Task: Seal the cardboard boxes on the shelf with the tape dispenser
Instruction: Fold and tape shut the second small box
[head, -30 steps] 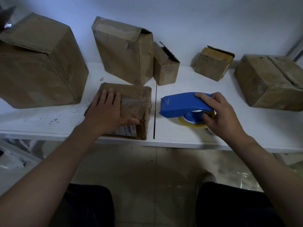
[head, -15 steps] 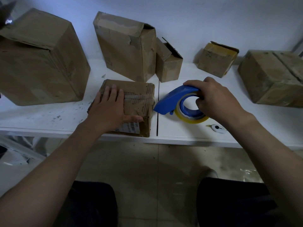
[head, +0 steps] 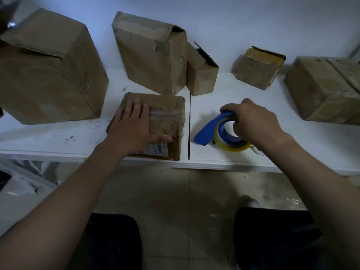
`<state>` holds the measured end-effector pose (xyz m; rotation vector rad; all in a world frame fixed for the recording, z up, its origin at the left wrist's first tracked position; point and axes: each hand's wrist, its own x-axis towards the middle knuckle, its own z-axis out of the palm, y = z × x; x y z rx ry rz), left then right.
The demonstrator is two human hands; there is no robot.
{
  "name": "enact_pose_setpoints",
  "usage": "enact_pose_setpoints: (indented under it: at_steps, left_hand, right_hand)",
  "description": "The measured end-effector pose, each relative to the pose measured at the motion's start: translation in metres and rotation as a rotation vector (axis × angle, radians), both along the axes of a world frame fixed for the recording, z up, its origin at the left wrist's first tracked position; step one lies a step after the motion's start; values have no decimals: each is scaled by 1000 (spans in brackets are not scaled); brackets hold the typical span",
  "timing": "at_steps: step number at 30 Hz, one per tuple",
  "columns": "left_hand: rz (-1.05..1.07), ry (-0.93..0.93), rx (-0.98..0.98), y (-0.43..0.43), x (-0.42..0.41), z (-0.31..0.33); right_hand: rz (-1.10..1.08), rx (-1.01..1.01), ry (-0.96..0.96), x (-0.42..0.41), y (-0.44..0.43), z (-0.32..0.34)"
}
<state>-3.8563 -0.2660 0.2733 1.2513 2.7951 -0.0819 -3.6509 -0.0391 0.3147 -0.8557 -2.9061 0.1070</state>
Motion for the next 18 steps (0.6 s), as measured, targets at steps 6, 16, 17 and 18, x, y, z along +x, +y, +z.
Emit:
enact_pose_setpoints:
  at_steps: [6,16,17,18]
  left_hand:
    - [3,-3,5,0,-1,-1]
    - [-55,42,-14,0,10,5]
    - [-65,36,-15,0,12,6]
    - [-74,28,-14,1,15,7]
  right_hand:
    - [-158,-551,303,10,21,7]
    - [-568,-1041,270,3,52,-31]
    - [-575,-1046,264,1,51,-33]
    - [-577,-1044,261,0,52,-36]
